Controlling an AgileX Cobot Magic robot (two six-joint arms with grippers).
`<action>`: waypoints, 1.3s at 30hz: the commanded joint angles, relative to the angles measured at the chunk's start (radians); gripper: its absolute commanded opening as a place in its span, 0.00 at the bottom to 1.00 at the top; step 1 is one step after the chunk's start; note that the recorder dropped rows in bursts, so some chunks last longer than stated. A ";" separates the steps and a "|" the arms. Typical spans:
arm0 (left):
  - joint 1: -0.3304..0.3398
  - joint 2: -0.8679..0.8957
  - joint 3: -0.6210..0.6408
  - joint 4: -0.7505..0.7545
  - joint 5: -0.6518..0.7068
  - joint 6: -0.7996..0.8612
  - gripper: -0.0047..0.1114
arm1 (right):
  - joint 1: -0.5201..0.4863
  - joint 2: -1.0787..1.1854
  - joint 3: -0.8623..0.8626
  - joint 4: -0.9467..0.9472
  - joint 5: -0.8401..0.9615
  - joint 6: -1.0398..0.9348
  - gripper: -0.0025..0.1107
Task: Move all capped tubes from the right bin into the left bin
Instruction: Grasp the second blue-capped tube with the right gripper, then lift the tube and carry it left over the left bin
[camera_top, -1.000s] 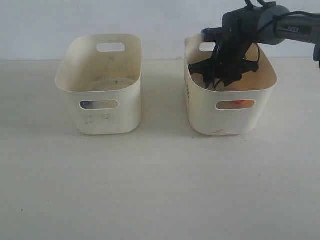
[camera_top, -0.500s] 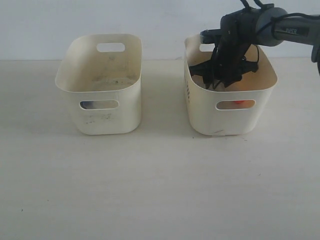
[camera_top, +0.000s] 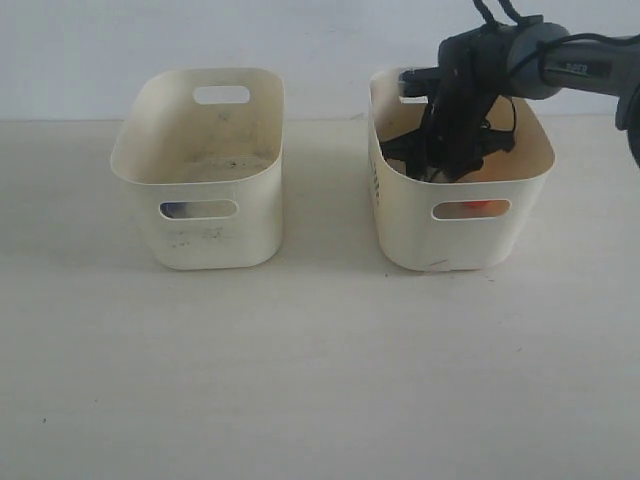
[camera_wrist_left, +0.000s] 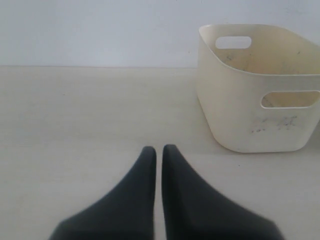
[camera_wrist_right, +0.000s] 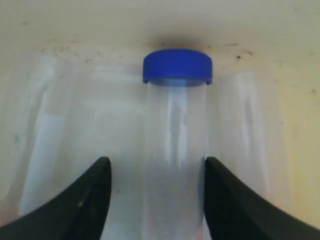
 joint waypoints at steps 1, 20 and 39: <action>-0.004 -0.004 0.003 -0.009 0.001 -0.002 0.08 | -0.023 0.014 0.000 -0.039 0.030 0.004 0.48; -0.004 -0.004 0.003 -0.009 0.001 -0.002 0.08 | -0.023 -0.080 -0.056 -0.046 0.145 -0.047 0.02; -0.004 -0.004 0.003 -0.009 0.001 -0.002 0.08 | 0.005 -0.345 -0.056 0.156 0.194 -0.156 0.02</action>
